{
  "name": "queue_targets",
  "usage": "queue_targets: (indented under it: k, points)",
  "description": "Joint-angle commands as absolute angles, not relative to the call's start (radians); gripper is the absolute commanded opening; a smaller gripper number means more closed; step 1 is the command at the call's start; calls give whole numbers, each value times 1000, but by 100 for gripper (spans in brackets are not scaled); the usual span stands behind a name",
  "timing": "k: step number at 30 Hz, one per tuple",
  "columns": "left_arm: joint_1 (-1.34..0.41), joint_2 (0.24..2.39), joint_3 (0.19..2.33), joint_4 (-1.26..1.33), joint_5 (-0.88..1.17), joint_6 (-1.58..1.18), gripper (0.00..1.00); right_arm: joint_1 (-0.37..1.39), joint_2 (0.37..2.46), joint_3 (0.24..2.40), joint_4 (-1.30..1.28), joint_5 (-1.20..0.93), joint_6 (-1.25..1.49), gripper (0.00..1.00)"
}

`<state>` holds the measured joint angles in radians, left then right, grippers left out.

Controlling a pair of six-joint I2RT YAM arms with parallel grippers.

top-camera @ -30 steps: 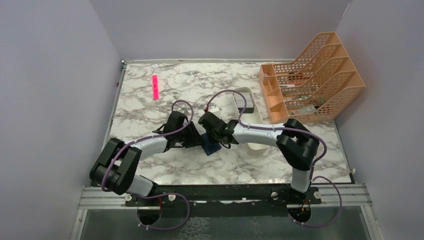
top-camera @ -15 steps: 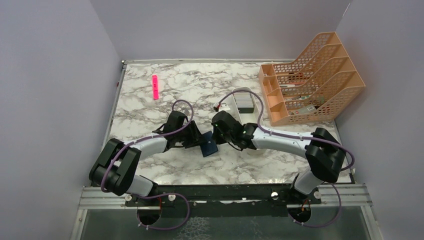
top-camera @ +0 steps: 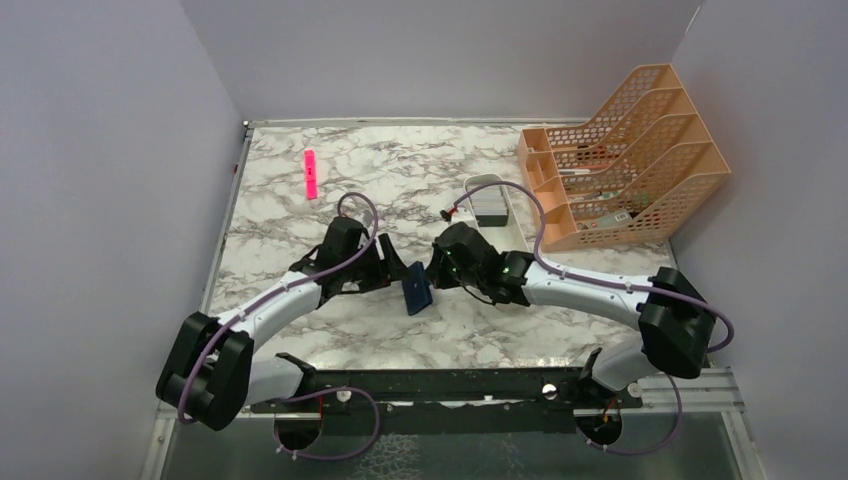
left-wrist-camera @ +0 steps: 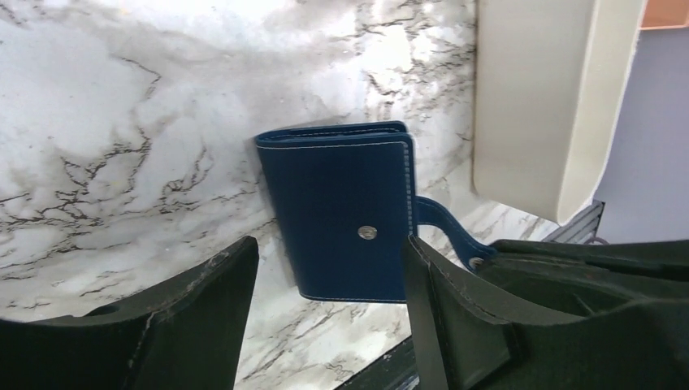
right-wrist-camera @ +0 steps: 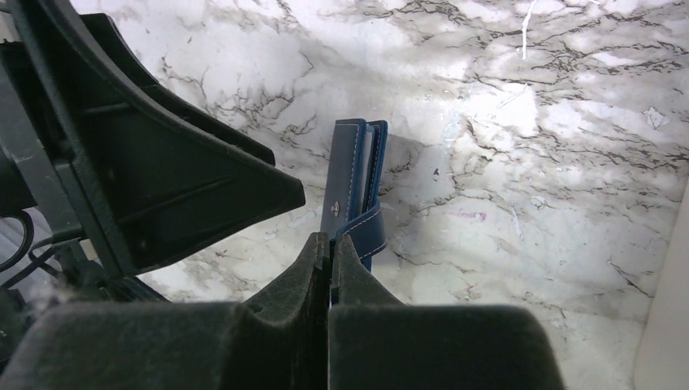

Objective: Put the credit cards into the card holder
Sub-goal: Open the card holder at the center of the board.

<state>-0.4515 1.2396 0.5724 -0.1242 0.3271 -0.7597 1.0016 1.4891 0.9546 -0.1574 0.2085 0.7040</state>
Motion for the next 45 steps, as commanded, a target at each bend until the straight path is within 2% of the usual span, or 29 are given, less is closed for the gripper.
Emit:
queue_targets:
  k: [1, 6, 14, 22, 26, 37, 45]
  points:
    - [-449, 1182, 558, -102, 393, -757, 69, 1003, 1448, 941, -100, 181, 746, 1]
    - [-449, 1163, 545, -39, 461, -768, 73, 1003, 1427, 923, -74, 181, 765, 1]
    - [-450, 1214, 538, -66, 437, -748, 74, 1003, 1391, 893, -52, 182, 782, 1]
    - [-451, 1224, 547, -122, 350, -707, 64, 989, 1382, 859, -75, 222, 781, 1]
    - [-451, 1240, 554, -138, 331, -693, 63, 982, 1378, 838, -73, 217, 781, 1]
    - [-451, 1236, 573, -142, 357, -699, 64, 980, 1342, 855, -32, 121, 764, 1]
    - [-451, 1210, 573, -140, 376, -709, 69, 978, 1347, 856, -11, 84, 772, 1]
